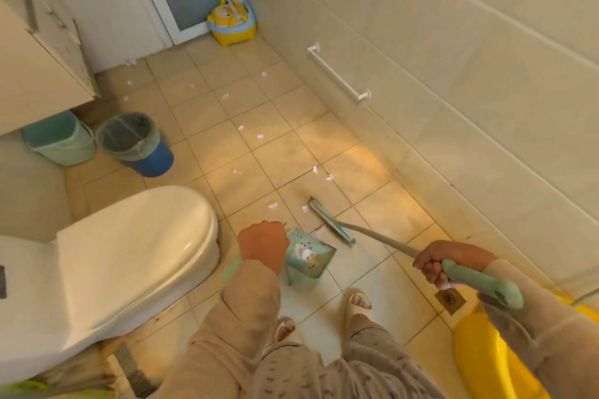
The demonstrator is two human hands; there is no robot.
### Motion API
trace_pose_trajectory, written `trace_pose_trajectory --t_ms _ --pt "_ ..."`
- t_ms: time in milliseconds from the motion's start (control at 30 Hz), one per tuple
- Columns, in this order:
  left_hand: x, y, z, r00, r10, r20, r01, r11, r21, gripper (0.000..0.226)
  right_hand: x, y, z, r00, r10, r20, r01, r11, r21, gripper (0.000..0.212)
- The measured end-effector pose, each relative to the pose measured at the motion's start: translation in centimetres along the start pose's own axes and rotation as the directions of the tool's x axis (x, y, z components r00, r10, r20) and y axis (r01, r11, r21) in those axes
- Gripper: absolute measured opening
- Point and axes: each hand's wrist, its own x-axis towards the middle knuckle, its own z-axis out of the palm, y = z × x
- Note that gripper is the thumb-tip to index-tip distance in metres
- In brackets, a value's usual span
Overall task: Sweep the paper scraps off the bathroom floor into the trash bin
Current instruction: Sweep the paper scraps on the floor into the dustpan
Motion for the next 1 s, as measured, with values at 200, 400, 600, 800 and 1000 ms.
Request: trace_pose_trajectory --t_ms 200,400,600,800,1000 --pt "0.8 0.6 -0.5 0.999 -0.033 0.011 0.033 0.999 0.027 0.032 1.8 -6.0 -1.5 0.992 -0.071 -0.106 0.029 0.937 -0.349 0.037" --pt "1.0 2.2 -1.1 0.989 -0.125 0.079 0.124 0.992 0.01 0.034 5.3 -9.3 -2.7 0.987 -0.114 -0.111 0.017 0.77 -0.637 0.03" --pt "0.8 3.5 -1.5 0.97 -0.221 0.099 0.217 0.975 0.057 0.036 6.2 -9.9 -6.2 0.993 0.014 -0.116 -0.101 0.601 -0.793 0.004" --pt "1.1 4.8 -1.9 0.958 -0.271 0.094 0.269 0.963 0.034 0.034 5.7 -11.4 -8.5 0.979 0.191 -0.066 -0.171 0.61 -0.774 0.013" --pt "1.3 5.5 -2.6 0.954 -0.267 0.136 0.269 0.963 0.007 0.033 5.0 -13.5 -9.9 0.945 0.307 0.11 -0.17 0.752 -0.637 0.047"
